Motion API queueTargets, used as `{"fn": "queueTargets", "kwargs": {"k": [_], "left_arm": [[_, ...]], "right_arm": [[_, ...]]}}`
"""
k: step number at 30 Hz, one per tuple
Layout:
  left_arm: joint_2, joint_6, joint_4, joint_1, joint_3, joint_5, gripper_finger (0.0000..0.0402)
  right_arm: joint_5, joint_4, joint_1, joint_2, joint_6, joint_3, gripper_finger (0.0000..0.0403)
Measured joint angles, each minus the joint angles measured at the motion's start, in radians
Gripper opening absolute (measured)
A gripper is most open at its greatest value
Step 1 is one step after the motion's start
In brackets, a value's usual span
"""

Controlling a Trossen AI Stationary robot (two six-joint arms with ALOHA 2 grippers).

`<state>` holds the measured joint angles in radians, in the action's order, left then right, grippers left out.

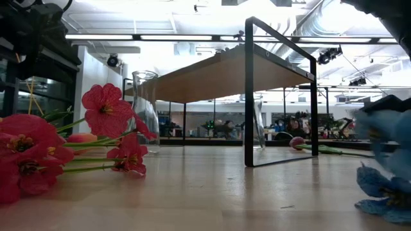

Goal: Pick and place flowers into a vace then onto a shelf
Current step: Put the blue flowers into the top transparent vase

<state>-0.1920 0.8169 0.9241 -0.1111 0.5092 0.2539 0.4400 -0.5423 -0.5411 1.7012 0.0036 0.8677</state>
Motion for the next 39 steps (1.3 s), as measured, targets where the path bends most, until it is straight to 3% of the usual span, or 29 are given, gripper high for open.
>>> {"fn": "queueTargets", "kwargs": {"k": [11, 39], "left_arm": [[0.000, 0.000, 0.000, 0.000, 0.000, 0.001, 0.0333], [0.000, 0.000, 0.000, 0.000, 0.000, 0.005, 0.0333]], "right_arm": [[-0.013, -0.030, 0.004, 0.000, 0.000, 0.000, 0.0007], [-0.052, -0.107, 0.032, -0.009, -0.038, 0.006, 0.0001]]}}
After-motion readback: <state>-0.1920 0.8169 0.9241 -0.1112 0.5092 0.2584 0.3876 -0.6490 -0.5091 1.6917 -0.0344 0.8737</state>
